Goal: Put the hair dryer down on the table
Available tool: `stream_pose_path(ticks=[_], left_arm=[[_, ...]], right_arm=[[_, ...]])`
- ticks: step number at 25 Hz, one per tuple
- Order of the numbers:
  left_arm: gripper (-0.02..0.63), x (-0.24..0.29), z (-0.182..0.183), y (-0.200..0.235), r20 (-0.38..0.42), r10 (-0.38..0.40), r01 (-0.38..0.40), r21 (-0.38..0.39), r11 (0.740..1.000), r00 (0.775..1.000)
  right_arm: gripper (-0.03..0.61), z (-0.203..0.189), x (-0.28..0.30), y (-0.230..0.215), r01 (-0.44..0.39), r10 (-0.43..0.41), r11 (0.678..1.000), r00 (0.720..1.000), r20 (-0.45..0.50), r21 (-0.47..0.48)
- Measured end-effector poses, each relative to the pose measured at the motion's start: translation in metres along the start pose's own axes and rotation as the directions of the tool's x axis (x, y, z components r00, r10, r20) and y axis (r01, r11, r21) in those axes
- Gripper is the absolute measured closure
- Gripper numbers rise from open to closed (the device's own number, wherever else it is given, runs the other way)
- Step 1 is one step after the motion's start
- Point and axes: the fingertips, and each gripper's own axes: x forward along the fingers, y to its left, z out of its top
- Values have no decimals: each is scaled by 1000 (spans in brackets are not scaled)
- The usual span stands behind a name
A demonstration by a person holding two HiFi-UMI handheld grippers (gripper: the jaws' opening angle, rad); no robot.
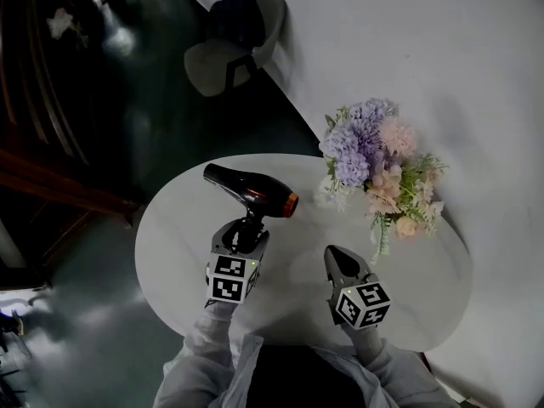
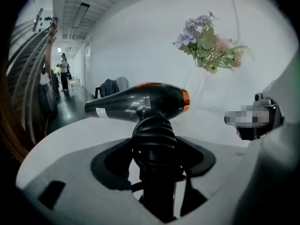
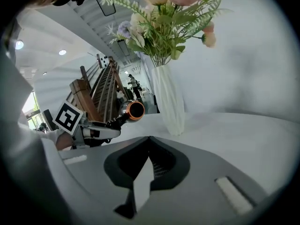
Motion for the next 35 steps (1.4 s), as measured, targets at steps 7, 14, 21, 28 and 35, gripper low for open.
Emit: stream_pose_path(ticks=[7, 14, 21, 28, 35], left_arm=[[321, 23, -25, 9, -92, 19, -16, 38, 999, 996], [321, 33, -37, 11, -91, 35, -28, 82, 996, 995], [226, 11, -16, 13, -16, 71, -70, 77, 995, 997], [218, -23, -3, -8, 42, 36, -40, 81, 996, 998], [263, -70, 2, -33, 111, -1, -4, 47, 999, 994]], right_arm=[[566, -6, 18, -5, 7, -7, 1000, 1000, -14, 3], [566, -14, 12, -3, 12, -12, 1000, 1000, -19, 6], [566, -12, -12, 2, 18, -18, 1000, 1000, 14, 0], [566, -8, -39, 12, 21, -21, 1000, 998, 62, -10], [566, 3, -76, 35, -3, 8, 999, 991, 133, -41]])
